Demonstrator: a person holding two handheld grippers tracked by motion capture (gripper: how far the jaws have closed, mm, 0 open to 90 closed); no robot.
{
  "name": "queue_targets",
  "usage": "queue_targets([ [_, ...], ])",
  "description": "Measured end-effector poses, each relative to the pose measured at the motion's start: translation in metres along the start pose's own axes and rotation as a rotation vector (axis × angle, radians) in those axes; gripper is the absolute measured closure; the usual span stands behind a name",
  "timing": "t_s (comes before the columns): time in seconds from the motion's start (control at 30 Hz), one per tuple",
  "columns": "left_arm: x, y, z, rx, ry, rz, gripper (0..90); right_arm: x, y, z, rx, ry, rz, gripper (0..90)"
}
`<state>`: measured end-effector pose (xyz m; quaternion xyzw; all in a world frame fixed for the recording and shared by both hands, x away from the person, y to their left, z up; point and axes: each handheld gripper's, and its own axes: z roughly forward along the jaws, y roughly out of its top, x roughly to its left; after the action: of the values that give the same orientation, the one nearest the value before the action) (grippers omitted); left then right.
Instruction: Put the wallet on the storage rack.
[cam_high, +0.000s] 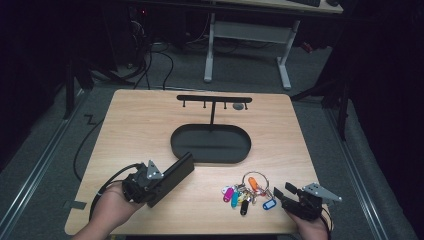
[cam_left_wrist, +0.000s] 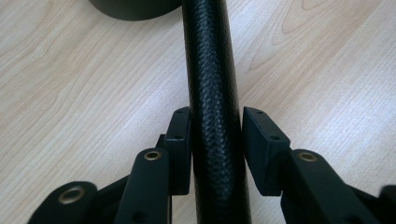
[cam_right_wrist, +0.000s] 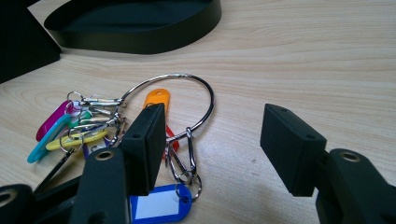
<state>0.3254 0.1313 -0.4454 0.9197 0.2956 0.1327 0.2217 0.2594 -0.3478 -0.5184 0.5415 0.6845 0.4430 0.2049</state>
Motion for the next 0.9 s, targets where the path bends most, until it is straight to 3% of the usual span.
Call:
queue_targets([
  [0.13,-0.001,0.002,0.0,0.003,0.001,0.015,72.6,-0.001,0.0,0.0,-0.002,-0.002,0.001,41.0],
  [0.23,-0.003,0.001,-0.001,-0.007,0.007,0.059,73.5,-0.001,0.0,0.0,0.001,-0.005,0.005,41.0],
  [0.47,-0.008,-0.001,-0.002,-0.039,0.049,0.119,74.5,-0.001,0.0,-0.001,0.003,-0.012,0.001,41.0],
  [0.6,-0.009,-0.002,-0.008,-0.092,0.054,0.157,74.6,-0.001,-0.001,-0.001,0.002,-0.018,0.004,41.0],
  [0.73,-0.006,0.001,-0.018,-0.145,0.088,0.176,74.6,-0.001,-0.001,-0.001,0.002,-0.024,0.006,41.0],
  [0.83,-0.004,0.006,-0.026,-0.206,0.12,0.217,74.5,-0.002,-0.001,-0.001,0.002,-0.027,0.004,41.1],
  [0.9,-0.004,0.009,-0.027,-0.222,0.142,0.233,74.5,-0.002,-0.001,-0.001,0.002,-0.029,-0.001,41.3],
])
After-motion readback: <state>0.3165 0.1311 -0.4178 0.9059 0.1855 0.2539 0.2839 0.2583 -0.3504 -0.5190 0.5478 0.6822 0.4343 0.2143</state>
